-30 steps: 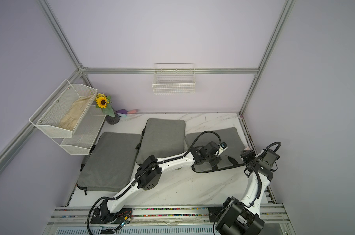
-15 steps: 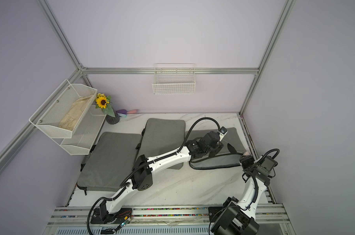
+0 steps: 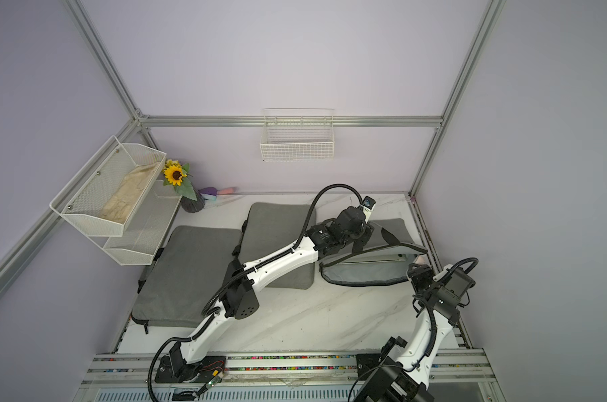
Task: Put the mouse into the laptop bag
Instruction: Place the mouse in the zippered laptop bag, then close the zippered laptop bag at the center of the board.
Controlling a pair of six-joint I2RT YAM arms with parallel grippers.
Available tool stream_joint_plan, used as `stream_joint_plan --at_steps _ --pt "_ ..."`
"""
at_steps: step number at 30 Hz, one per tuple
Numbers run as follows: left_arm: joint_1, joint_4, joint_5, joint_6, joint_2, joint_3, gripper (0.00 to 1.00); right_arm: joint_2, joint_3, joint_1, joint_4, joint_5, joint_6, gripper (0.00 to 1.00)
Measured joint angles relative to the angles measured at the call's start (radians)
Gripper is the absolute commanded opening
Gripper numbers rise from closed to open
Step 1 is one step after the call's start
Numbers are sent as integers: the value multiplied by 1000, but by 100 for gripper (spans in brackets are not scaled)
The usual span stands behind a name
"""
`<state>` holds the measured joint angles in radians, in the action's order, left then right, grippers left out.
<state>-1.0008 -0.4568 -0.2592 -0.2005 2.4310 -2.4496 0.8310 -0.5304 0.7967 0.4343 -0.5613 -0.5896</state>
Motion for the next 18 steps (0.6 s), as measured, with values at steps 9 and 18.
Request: stream_joint_plan --at_steps 9,18 --pt "6 0 40 -43 0 0 0 193 93 0 -136 -55 -10 45" --pt "6 10 92 -96 0 0 0 239 110 -4 -257 -69 -62 45"
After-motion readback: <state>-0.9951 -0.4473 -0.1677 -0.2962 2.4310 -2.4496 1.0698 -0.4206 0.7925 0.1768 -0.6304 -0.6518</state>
